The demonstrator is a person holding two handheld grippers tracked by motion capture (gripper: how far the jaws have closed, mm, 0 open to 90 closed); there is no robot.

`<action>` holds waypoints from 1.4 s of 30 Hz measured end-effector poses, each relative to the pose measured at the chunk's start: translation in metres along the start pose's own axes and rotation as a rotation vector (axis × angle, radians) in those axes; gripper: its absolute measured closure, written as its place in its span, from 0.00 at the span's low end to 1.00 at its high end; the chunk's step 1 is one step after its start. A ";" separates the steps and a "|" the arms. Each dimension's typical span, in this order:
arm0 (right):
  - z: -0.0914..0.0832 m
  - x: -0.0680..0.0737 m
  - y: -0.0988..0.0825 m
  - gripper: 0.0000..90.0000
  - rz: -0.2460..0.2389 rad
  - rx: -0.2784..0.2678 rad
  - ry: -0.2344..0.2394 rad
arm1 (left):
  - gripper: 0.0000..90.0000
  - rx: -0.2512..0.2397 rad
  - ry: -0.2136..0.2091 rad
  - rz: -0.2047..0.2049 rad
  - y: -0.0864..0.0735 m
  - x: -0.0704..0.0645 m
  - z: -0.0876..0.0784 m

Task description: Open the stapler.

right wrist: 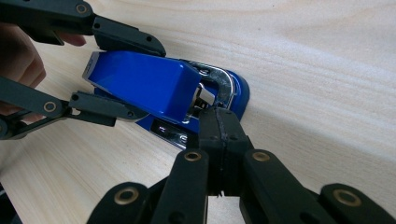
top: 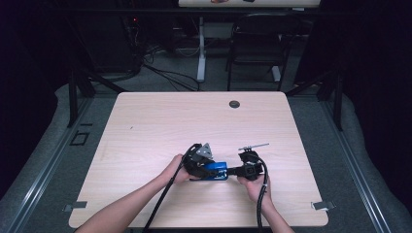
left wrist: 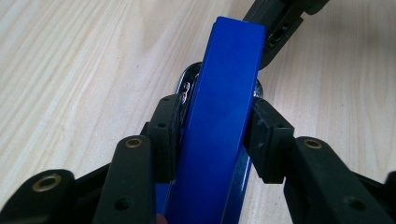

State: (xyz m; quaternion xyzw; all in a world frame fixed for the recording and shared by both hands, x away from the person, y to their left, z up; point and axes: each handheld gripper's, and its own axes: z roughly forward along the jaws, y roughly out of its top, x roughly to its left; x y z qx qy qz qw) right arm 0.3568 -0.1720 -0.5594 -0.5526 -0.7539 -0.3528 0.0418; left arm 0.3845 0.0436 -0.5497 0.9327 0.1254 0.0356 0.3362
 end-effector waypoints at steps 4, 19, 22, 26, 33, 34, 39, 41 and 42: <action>0.001 -0.002 -0.001 1.00 0.024 0.005 0.006 | 0.67 -0.021 -0.006 0.021 -0.002 0.000 0.000; 0.003 -0.002 -0.001 1.00 0.015 0.006 -0.013 | 0.71 -0.045 -0.037 0.029 -0.005 0.002 -0.007; 0.002 -0.002 -0.001 1.00 0.007 -0.002 -0.014 | 0.72 -0.063 -0.049 0.035 -0.006 0.002 -0.007; 0.001 -0.001 0.000 0.99 0.006 -0.010 -0.014 | 0.73 -0.082 -0.050 0.036 -0.007 0.001 -0.009; -0.006 -0.001 0.004 0.98 0.007 -0.044 -0.010 | 0.73 -0.101 -0.056 0.043 -0.009 0.001 -0.012; -0.007 -0.001 0.004 0.97 0.006 -0.050 -0.008 | 0.73 -0.106 -0.054 0.046 -0.009 0.001 -0.012; -0.010 0.001 0.007 0.96 -0.003 -0.093 -0.002 | 0.73 -0.107 -0.047 0.046 -0.010 0.001 -0.015; -0.011 0.003 0.007 0.95 -0.011 -0.097 -0.001 | 0.73 -0.119 -0.054 0.042 -0.010 0.001 -0.015; -0.010 0.003 0.008 0.94 -0.014 -0.100 0.002 | 0.73 -0.118 -0.054 0.043 -0.010 0.001 -0.015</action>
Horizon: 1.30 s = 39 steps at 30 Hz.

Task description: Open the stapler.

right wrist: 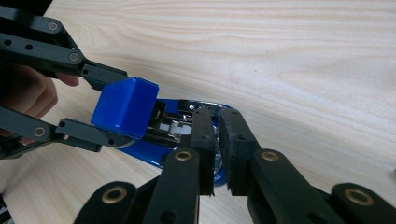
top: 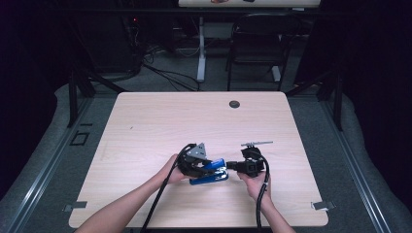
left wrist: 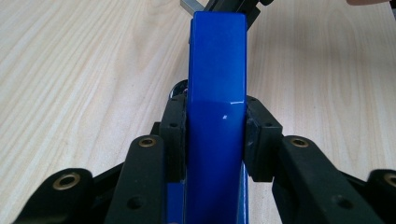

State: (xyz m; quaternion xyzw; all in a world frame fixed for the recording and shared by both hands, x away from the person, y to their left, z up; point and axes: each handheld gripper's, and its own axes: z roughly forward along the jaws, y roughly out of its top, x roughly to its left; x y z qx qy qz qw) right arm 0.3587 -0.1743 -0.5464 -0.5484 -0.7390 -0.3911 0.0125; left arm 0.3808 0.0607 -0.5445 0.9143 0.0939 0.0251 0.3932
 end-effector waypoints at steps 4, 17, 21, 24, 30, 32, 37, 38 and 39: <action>0.000 0.003 0.002 0.92 -0.007 -0.011 -0.009 | 0.73 -0.006 0.005 0.001 0.000 -0.001 -0.002; 0.007 0.008 0.004 0.92 -0.054 0.011 -0.032 | 0.74 -0.023 0.023 0.004 -0.002 -0.003 -0.010; 0.008 0.011 0.005 0.92 -0.073 0.014 -0.047 | 0.74 -0.027 0.032 0.003 -0.002 -0.004 -0.012; 0.008 0.011 0.005 0.92 -0.081 0.020 -0.051 | 0.74 -0.028 0.038 0.004 -0.002 -0.005 -0.013; 0.010 0.014 0.006 0.92 -0.086 0.022 -0.075 | 0.74 -0.028 0.043 0.003 -0.002 -0.006 -0.016; 0.009 0.015 0.007 0.93 -0.103 0.037 -0.078 | 0.74 -0.030 0.045 0.003 -0.002 -0.006 -0.017; 0.011 0.015 0.007 0.93 -0.106 0.052 -0.087 | 0.74 -0.027 0.045 0.012 -0.002 -0.006 -0.020; 0.011 0.015 0.007 0.93 -0.108 0.052 -0.089 | 0.74 -0.030 0.047 0.013 -0.002 -0.007 -0.021; 0.011 0.016 0.007 0.93 -0.112 0.057 -0.092 | 0.74 -0.033 0.045 0.011 -0.003 -0.007 -0.021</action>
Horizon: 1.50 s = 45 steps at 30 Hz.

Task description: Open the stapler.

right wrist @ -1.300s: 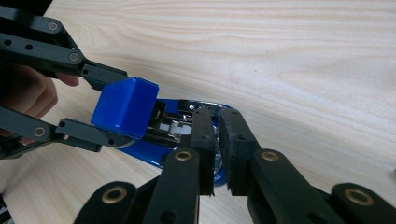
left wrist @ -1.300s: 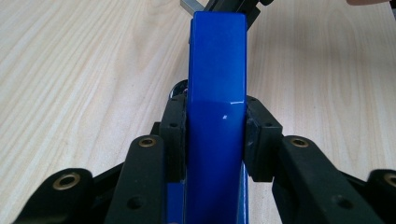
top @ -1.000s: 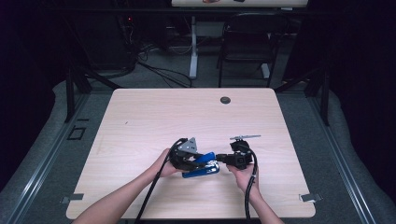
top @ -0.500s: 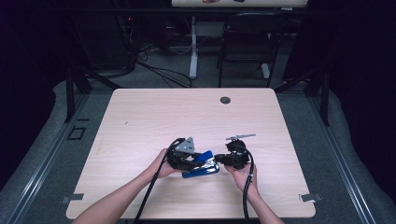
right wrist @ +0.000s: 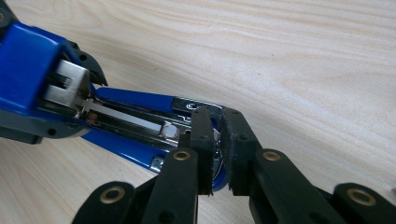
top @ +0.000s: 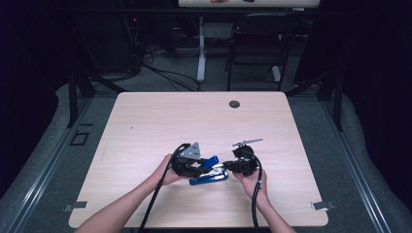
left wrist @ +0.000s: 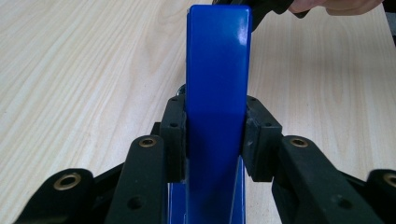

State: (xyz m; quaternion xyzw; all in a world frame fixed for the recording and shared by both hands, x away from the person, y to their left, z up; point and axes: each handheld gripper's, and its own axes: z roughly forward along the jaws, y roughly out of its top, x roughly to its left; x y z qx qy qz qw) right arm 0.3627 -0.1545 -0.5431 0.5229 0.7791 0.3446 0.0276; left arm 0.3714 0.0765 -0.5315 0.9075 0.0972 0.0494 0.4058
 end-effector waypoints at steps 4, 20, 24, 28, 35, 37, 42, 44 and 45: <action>0.002 0.001 0.000 0.94 -0.013 0.014 -0.017 | 0.74 0.000 0.001 0.006 0.000 0.000 -0.002; 0.004 0.004 0.002 0.95 -0.067 0.037 -0.051 | 0.74 0.003 0.015 0.008 -0.002 -0.003 -0.011; 0.004 0.005 0.003 0.95 -0.076 0.040 -0.050 | 0.74 -0.009 0.013 0.002 -0.005 -0.002 -0.014; 0.004 0.005 0.003 0.97 -0.080 0.048 -0.049 | 0.74 -0.011 0.010 0.003 -0.006 -0.002 -0.016; 0.004 0.006 0.003 0.97 -0.087 0.049 -0.052 | 0.74 -0.024 0.008 -0.004 -0.012 -0.002 -0.024; 0.004 0.006 0.003 0.97 -0.087 0.048 -0.055 | 0.74 -0.030 0.012 -0.004 -0.013 -0.003 -0.026; 0.004 0.007 0.003 0.97 -0.084 0.052 -0.061 | 0.74 -0.040 0.015 0.002 -0.016 -0.004 -0.028; 0.004 0.007 0.003 0.97 -0.082 0.047 -0.056 | 0.74 -0.046 0.018 0.002 -0.018 -0.004 -0.029; 0.004 0.007 0.003 0.97 -0.083 0.048 -0.057 | 0.74 -0.050 0.017 0.000 -0.019 -0.004 -0.029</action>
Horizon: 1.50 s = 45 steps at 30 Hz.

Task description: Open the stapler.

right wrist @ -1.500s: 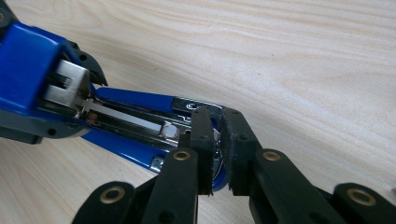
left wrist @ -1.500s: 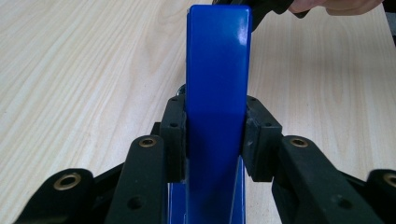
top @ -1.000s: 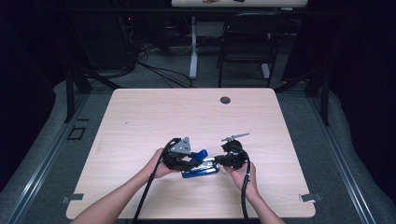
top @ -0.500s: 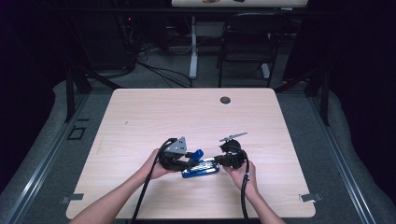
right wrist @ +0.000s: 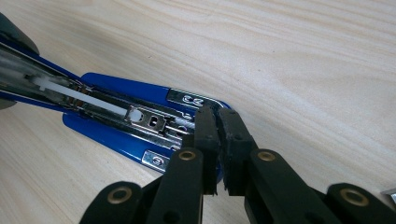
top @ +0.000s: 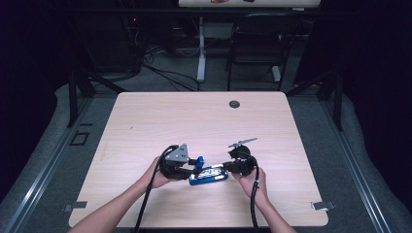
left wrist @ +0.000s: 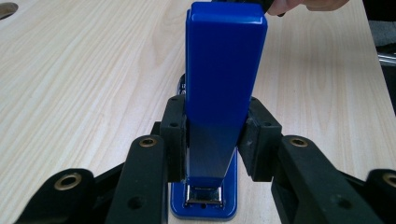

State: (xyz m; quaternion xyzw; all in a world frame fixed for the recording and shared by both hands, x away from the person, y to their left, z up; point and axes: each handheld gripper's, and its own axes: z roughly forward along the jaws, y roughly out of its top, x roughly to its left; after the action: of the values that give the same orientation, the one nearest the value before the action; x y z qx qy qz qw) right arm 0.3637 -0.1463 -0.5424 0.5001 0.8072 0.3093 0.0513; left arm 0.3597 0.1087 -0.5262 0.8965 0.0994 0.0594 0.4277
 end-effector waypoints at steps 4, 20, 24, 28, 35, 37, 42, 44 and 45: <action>0.000 0.001 0.000 0.97 -0.001 -0.001 -0.003 | 0.74 -0.003 0.002 0.003 -0.002 -0.001 -0.002; 0.000 0.002 0.002 0.97 -0.013 0.002 -0.015 | 0.74 -0.030 -0.025 -0.012 -0.009 0.005 -0.007; -0.013 0.006 0.008 0.99 -0.028 -0.055 -0.005 | 0.74 -0.030 -0.021 -0.005 -0.007 0.004 -0.005; -0.024 0.017 0.013 1.00 -0.072 -0.114 0.044 | 0.74 -0.021 -0.020 0.002 -0.005 0.005 -0.003; -0.040 0.049 0.020 1.00 -0.183 -0.179 0.158 | 0.74 -0.004 -0.016 0.007 0.000 0.003 0.000; -0.040 0.055 0.021 1.00 -0.197 -0.192 0.153 | 0.74 0.004 -0.016 0.010 0.000 0.003 0.000; -0.039 0.053 0.021 1.00 -0.181 -0.178 0.157 | 0.74 0.016 -0.014 0.013 0.003 0.003 0.001; -0.038 0.053 0.021 1.00 -0.174 -0.183 0.154 | 0.73 0.020 -0.017 0.016 0.004 0.004 0.001; -0.038 0.053 0.021 1.00 -0.174 -0.181 0.153 | 0.73 0.022 -0.015 0.013 0.005 0.004 0.002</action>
State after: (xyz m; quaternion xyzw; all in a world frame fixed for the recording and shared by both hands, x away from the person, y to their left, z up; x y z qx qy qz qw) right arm 0.3388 -0.1125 -0.4885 0.3965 0.8179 0.4124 0.0610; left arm 0.3649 0.1055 -0.5235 0.9021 0.0910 0.0544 0.4182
